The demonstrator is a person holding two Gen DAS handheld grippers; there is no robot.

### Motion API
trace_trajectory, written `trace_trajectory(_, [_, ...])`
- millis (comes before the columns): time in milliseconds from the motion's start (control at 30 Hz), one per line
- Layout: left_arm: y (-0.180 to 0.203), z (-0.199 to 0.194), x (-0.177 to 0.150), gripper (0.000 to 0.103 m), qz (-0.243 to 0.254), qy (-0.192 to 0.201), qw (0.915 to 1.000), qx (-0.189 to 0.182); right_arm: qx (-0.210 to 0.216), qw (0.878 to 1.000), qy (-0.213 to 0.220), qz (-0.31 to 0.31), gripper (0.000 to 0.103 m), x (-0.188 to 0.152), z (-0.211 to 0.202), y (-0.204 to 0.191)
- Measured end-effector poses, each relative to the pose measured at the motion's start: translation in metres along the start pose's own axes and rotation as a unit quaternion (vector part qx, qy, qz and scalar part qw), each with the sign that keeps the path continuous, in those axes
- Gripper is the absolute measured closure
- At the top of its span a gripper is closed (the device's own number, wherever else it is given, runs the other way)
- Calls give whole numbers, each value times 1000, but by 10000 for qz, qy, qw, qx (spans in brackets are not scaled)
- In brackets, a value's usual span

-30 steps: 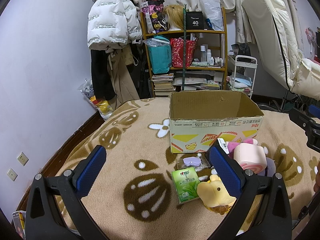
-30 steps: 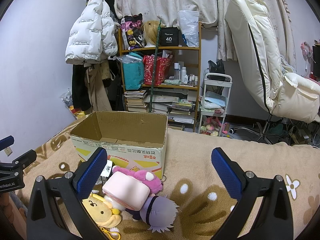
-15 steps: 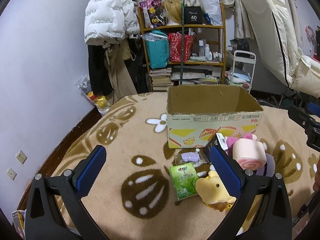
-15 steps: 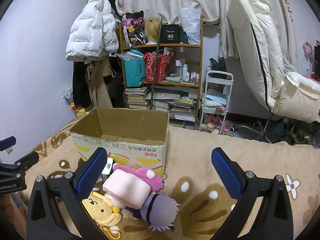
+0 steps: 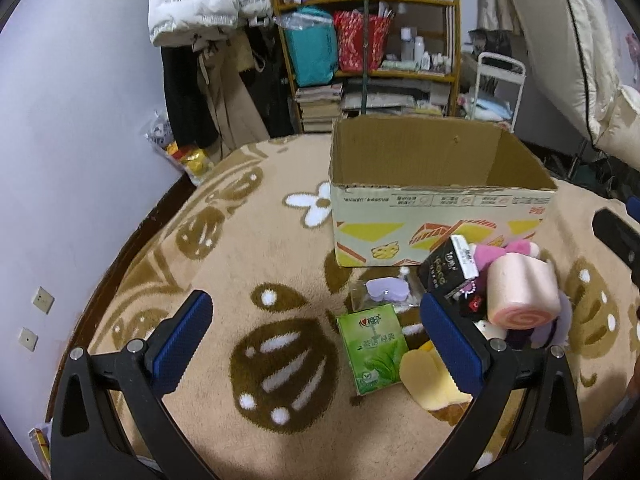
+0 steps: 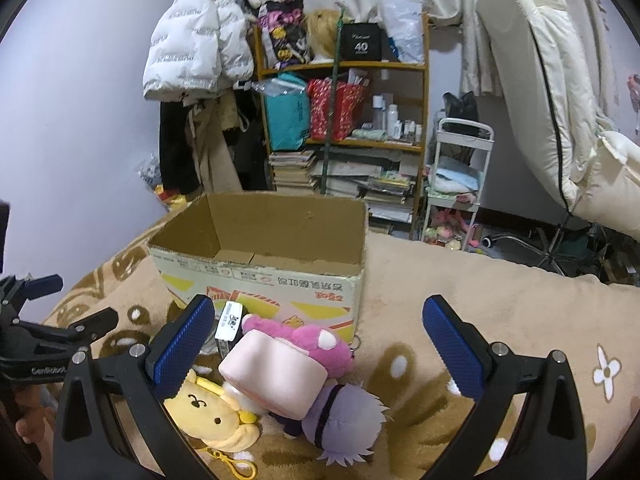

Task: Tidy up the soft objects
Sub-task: 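Grasp the green tissue pack with the left tool while the right tool grasps the pink-white cylinder plush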

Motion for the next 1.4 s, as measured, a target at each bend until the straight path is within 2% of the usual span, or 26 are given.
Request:
trace_trajectory(400, [3, 57, -1, 1, -306, -995, 9945, -67, 348, 9965, -723, -220, 0, -15, 41, -18])
trace_trajectory(600, [12, 74, -8, 1, -212, -1299, 9912, -122, 459, 9916, -1171, -298, 0, -33, 62, -26])
trace_trajectory(767, [15, 86, -18, 1, -159, -1558, 9877, -13, 454, 9890, -1314, -505, 0, -39, 70, -32])
trace_trajectory(1067, [16, 102, -31, 1, -337, -2083, 9773, -202, 728, 9849, -1483, -509, 0, -44, 84, -35])
trace_trajectory(1200, [17, 110, -36, 11, -403, -2271, 9727, -267, 832, 9833, -1545, -488, 0, -47, 87, -37])
trace_trajectory(1300, [16, 114, -38, 20, -587, -2409, 9677, -451, 915, 9819, -1590, -469, 2, -48, 88, -38])
trace_trajectory(1400, [14, 119, -40, 30, -675, -2497, 9641, -599, 1014, 9806, -1613, -464, 11, -49, 88, -41])
Point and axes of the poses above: each gripper's, at about its wrist camera, not at the fingertips, and z roughly the way its jaws point, y to its right, x to its top, the point moved 5 cm from there along z, roughly the way its jaws point, and after that the axes turned 8 degrees about -z, right-handed, at the moved point
